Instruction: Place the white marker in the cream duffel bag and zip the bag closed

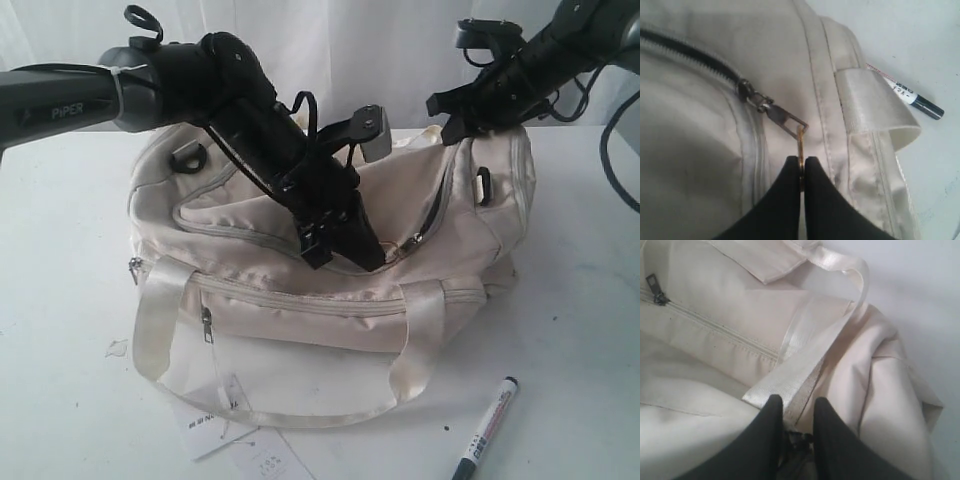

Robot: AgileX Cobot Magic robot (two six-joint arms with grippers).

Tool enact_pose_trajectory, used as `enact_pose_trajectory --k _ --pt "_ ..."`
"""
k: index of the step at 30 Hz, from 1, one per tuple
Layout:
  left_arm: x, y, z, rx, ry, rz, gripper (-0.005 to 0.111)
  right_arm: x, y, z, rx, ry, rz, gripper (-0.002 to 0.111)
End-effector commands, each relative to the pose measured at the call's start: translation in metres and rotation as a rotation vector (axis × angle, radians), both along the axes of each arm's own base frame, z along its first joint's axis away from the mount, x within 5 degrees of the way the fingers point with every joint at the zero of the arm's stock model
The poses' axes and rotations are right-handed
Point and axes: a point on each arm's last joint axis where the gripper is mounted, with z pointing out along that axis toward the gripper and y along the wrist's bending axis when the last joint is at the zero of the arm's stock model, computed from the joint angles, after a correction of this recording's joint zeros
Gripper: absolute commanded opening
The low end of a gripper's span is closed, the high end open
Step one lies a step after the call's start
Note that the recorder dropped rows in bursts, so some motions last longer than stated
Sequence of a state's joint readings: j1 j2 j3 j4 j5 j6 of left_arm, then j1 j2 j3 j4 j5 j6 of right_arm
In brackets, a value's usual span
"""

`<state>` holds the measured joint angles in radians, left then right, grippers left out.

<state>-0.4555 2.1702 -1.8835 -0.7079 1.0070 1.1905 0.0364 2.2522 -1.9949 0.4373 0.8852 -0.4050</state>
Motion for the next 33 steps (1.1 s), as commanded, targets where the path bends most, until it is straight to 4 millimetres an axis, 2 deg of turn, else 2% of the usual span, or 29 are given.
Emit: enact_pose_trajectory --k 1,8,13,17,23,28,33 --pt "0.006 0.015 0.007 0.024 0.031 0.073 0.000 0.002 -0.020 0.004 -0.024 -0.019 -0.041 0.000" --pt "0.019 0.047 0.007 0.051 0.101 0.192 0.000 0.002 -0.019 0.004 -0.029 -0.031 -0.007 0.000" --pt "0.005 0.058 0.021 0.062 0.142 0.151 0.000 0.003 -0.016 0.000 0.003 -0.031 0.009 0.000" --pt "-0.009 0.064 0.025 0.087 0.154 0.140 0.000 0.005 -0.016 -0.007 -0.001 -0.023 0.021 0.000" --pt "-0.029 0.072 0.021 0.098 0.168 0.156 0.000 0.003 -0.015 -0.010 -0.031 -0.016 0.092 0.000" --pt "-0.033 0.070 0.019 0.043 0.156 0.147 0.000 0.002 -0.014 -0.010 -0.045 -0.030 0.145 0.000" --pt "-0.033 0.068 0.019 0.019 0.152 0.136 0.000 0.002 -0.014 -0.001 -0.052 -0.069 0.140 0.000"
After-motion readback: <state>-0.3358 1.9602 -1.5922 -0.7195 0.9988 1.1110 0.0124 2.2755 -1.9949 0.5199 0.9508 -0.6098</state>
